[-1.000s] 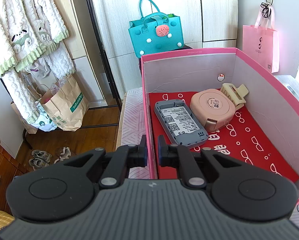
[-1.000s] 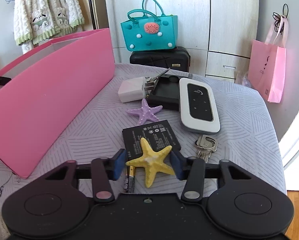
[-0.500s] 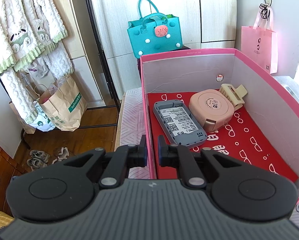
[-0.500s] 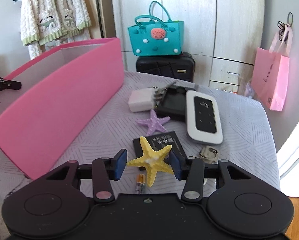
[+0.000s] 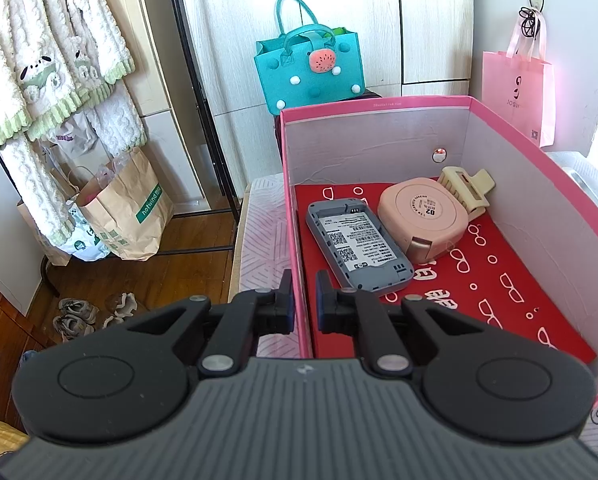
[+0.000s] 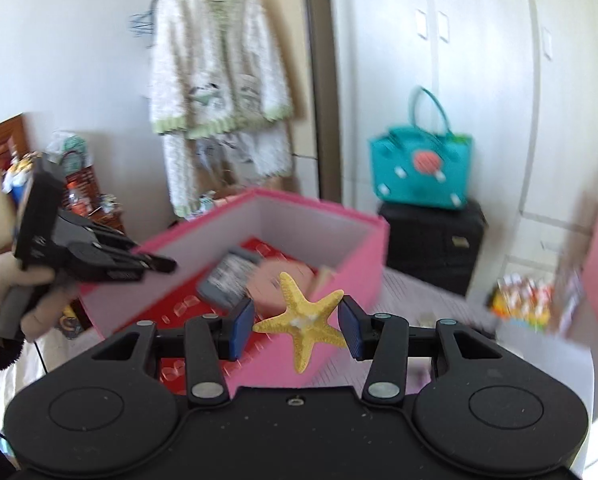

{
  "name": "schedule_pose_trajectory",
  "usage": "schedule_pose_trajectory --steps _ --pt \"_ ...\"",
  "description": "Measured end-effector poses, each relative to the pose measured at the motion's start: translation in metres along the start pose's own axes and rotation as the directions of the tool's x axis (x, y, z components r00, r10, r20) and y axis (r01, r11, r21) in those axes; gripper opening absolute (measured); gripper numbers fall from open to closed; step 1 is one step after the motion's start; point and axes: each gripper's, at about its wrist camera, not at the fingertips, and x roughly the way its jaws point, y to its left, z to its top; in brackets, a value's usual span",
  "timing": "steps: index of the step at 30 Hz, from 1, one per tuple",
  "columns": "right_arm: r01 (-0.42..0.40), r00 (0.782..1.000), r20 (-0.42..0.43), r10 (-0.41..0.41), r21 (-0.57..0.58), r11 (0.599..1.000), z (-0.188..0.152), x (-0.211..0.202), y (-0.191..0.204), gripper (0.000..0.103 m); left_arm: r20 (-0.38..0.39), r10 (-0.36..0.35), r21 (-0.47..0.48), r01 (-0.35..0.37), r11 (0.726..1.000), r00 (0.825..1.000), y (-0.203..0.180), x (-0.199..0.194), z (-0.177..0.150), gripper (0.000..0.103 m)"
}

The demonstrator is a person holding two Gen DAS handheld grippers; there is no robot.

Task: Organize rigid objects
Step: 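Carry the yellow starfish into the pink box and release it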

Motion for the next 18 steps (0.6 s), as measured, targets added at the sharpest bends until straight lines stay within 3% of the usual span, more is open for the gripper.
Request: schedule_pose_trajectory --steps 6,12,18 --pt "-0.080 0.993 -0.093 0.072 -0.086 0.993 0.019 0.047 0.018 0.052 -0.001 -0.003 0.000 0.003 1.000 1.000 0.000 0.001 0.000 0.009" --pt "-0.028 0.980 -0.199 -0.024 -0.252 0.967 0.018 0.098 0.031 0.052 -0.002 -0.004 -0.003 0.004 1.000 1.000 -0.001 0.002 -0.001 0.009" --pt "-0.033 0.950 -0.307 -0.061 -0.292 0.956 0.013 0.121 0.030 0.052 0.000 -0.012 -0.011 0.012 1.000 1.000 -0.001 0.003 -0.003 0.009"
